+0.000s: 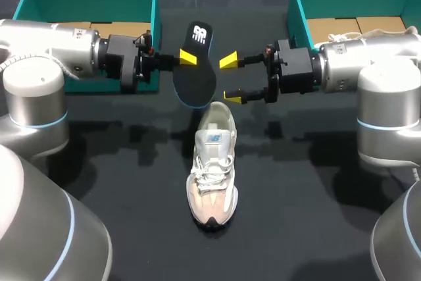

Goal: Take the shoe out of the shoebox, open the shoe tongue, remove and reinsert the insole, then place the shoe into the shoebox

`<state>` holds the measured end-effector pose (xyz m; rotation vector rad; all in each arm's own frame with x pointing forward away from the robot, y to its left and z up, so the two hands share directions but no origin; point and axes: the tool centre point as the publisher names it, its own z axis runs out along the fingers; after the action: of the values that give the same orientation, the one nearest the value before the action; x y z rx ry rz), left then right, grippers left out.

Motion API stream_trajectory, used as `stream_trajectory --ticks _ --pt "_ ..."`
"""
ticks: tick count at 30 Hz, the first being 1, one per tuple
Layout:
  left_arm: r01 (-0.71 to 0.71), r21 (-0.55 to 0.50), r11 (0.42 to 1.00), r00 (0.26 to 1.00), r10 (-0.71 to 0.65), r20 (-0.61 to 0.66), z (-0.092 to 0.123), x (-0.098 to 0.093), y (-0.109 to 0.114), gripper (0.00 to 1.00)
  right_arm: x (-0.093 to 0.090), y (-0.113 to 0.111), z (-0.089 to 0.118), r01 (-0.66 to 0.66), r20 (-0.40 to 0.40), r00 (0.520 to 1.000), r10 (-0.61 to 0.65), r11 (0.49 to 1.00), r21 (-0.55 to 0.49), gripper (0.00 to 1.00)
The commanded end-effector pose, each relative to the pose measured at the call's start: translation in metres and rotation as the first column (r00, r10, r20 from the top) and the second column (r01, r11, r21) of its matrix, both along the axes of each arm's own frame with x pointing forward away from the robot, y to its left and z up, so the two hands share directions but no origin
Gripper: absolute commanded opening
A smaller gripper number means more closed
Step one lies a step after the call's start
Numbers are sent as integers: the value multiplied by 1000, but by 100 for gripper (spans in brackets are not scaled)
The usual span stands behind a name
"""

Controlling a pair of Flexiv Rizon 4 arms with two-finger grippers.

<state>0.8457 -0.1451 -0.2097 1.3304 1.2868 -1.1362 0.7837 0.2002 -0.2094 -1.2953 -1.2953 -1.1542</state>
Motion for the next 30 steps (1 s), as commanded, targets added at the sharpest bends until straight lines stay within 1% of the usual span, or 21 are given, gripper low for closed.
stream_trajectory --ticks 1,3,8,13,14,15,16,18,19,21,30 --pt "-60 5 998 998 60 30 -2 -4 -6 0 6 10 -3 -14 14 1000 14 1000 -1 100" --pt "-85 10 996 995 85 49 -2 -3 -7 0 7 11 -5 -16 26 1000 16 1000 3 100" --pt "-71 4 997 997 71 41 -2 0 -12 0 9 18 -7 -37 37 999 37 999 0 100" --pt "-58 2 998 997 58 43 -2 2 -16 0 12 23 -8 -67 64 996 68 998 -17 100" --pt "-55 1 998 998 55 44 -2 2 -17 0 12 23 -8 -70 71 995 71 997 -18 96" --pt "-52 0 999 998 52 43 -2 3 -17 0 13 23 -8 -75 74 994 76 997 -19 89" --pt "-50 -1 999 998 50 43 -3 3 -18 0 13 23 -9 -77 77 994 78 997 -20 83" --pt "-48 -1 999 998 48 44 -3 3 -18 0 15 23 -8 -81 84 993 82 997 -20 76" --pt "-47 -1 999 998 47 45 -3 3 -19 0 16 23 -8 -83 90 992 84 996 -19 75" --pt "-45 -2 999 998 46 46 -3 3 -19 0 17 23 -7 -89 98 991 90 996 -18 50" --pt "-47 -12 999 997 47 58 -4 4 -21 0 20 26 -9 -106 113 988 106 994 -7 41"
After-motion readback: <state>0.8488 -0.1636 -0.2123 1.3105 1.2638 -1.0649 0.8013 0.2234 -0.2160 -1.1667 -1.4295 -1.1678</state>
